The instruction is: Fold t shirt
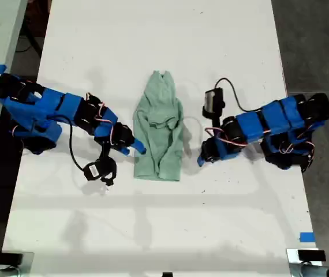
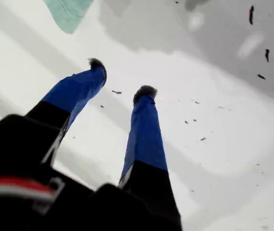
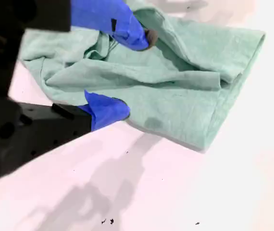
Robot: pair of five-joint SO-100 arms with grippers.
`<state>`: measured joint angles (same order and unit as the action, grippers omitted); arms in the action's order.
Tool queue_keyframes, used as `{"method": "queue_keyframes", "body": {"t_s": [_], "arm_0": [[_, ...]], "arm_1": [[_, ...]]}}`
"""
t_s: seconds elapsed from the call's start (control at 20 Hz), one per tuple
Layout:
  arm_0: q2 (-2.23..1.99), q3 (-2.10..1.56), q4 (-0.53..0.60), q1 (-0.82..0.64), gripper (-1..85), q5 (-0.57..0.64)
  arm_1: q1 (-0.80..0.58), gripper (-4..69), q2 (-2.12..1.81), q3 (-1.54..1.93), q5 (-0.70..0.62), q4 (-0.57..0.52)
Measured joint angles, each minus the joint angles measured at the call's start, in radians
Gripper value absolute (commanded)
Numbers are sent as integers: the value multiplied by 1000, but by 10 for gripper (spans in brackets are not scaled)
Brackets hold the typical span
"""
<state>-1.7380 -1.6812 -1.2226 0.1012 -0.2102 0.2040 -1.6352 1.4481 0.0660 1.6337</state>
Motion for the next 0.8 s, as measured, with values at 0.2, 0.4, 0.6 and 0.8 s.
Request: {"method": "queue_keyframes", "body": {"t_s": [0.2, 0.4, 0.6, 0.8], "arm_0": [[178, 34, -6, 6, 256, 6], [322, 34, -2, 15, 245, 5], [489, 187, 17, 20, 143, 3], [650, 423, 8, 34, -1, -9]], "arm_1": [[-23, 191, 316, -279, -5, 34], [-37, 187, 359, -290, -12, -15], [-58, 187, 376, -290, -32, -38], [-86, 185, 408, -299, -44, -58]]}}
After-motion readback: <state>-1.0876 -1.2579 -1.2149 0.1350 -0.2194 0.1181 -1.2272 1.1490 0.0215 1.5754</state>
